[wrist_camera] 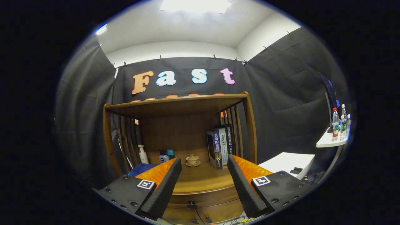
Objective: Pull open the drawer, take out the items inside it, and place them on the countertop above the cabinet.
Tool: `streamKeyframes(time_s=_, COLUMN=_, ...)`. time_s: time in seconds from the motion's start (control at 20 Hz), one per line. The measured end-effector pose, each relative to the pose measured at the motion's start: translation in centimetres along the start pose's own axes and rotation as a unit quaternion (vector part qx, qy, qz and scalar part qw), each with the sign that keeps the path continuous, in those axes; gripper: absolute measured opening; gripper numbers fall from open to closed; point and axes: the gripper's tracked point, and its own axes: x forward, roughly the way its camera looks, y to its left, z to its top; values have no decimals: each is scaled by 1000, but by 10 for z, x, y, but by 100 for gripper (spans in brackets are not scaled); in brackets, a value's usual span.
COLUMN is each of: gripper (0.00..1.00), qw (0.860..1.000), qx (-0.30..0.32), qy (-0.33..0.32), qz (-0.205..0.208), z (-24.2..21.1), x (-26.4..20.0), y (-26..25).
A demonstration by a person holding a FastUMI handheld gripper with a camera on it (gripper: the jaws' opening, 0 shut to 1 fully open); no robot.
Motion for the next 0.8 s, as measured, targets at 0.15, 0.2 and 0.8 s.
streamKeyframes(time_s=0.15, gripper=98, qw=1000, qx=-12, qy=12, qz=2, z=-36, x=7, y=-2)
streamKeyframes(time_s=0.2, gripper=98, qw=1000, qx=-8, qy=22, qz=6, z=-52, x=10, y=0)
streamKeyframes(time_s=0.8, gripper=98, qw=992, qx=34, qy=114, qz=33, z=-203, x=69, y=8)
